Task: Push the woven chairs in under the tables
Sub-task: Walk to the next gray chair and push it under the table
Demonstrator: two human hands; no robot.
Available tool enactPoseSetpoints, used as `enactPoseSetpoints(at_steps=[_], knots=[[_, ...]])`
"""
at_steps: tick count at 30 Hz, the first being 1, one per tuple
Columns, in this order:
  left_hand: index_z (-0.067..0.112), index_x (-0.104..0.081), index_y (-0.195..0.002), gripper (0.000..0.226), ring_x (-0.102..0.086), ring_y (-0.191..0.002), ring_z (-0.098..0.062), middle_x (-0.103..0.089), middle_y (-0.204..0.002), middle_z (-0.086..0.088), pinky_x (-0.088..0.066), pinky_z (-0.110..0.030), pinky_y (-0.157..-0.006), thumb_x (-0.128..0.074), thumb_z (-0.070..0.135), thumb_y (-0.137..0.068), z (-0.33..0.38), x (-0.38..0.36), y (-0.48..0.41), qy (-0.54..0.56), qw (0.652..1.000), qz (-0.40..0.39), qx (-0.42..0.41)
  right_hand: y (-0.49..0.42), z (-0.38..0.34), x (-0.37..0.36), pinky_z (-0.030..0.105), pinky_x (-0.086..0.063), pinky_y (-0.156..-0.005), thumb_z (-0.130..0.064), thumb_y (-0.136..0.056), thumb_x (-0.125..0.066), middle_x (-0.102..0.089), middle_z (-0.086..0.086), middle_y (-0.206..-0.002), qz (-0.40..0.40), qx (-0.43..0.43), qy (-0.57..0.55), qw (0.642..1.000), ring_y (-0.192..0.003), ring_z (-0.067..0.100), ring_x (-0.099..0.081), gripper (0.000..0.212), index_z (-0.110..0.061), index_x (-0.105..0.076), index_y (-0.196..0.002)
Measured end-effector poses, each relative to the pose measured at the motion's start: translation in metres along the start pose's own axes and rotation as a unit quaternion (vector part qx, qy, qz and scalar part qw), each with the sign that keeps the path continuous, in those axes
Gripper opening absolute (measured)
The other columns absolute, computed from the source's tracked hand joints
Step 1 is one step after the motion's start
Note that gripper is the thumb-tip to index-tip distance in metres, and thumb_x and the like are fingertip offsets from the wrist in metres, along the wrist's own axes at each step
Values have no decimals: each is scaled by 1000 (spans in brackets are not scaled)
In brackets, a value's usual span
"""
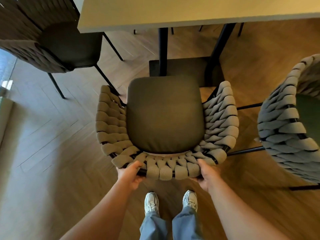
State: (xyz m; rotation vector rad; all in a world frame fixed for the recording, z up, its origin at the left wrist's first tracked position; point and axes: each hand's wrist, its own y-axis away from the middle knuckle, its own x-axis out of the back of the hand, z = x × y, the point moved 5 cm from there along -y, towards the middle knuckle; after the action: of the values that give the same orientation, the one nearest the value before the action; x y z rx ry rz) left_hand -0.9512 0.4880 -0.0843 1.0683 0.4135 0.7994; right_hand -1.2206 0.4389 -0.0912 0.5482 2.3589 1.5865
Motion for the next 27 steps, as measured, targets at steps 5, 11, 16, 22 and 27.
enactPoseSetpoints(at_steps=[5, 11, 16, 22, 27], knots=[[22, -36, -138, 66, -67, -89, -33, -60, -113, -19, -58, -48, -64, -64, -8, -86, -3, 7, 1, 7, 1000, -5, -1, 8, 4, -2, 53, -56, -72, -14, -98, -62, -65, 18, -94, -17, -18, 14, 1000, -82, 33, -63, 42, -8, -49, -137], [25, -31, -143, 74, -70, -91, -33, -63, -108, -18, -59, -47, -65, -66, -5, -86, -4, 9, -3, 3, 1000, -7, -2, 9, 3, -2, 51, -58, -74, -11, -98, -61, -64, 15, -90, -30, -13, 19, 999, -95, 36, -65, 26, -9, -55, -123], [26, -34, -141, 71, -73, -87, -31, -67, -108, -16, -61, -50, -71, -72, 4, -86, -7, 13, -9, -1, 1000, -7, -17, 3, 8, 5, 51, -60, -71, -8, -93, -66, -68, 19, -100, -27, 2, 25, 999, -89, 34, -66, 29, -8, -58, -121], [17, -46, -130, 48, -75, -89, -31, -70, -113, -16, -63, -50, -71, -72, 12, -89, -8, 13, 0, -9, 999, -34, -15, 15, 9, 5, 51, -61, -76, -16, -91, -71, -68, 18, -105, -30, 25, -1, 999, -100, 36, -68, 21, -15, -58, -108], [7, -58, -110, 19, -76, -83, -26, -73, -104, -20, -64, -40, -74, -64, 17, -95, 1, 27, 32, -225, 972, -63, -34, 54, 16, 10, 52, -60, -89, -14, -95, -67, -67, 18, -103, -13, 40, 67, 997, -100, 38, -72, 24, -10, -55, -116]])
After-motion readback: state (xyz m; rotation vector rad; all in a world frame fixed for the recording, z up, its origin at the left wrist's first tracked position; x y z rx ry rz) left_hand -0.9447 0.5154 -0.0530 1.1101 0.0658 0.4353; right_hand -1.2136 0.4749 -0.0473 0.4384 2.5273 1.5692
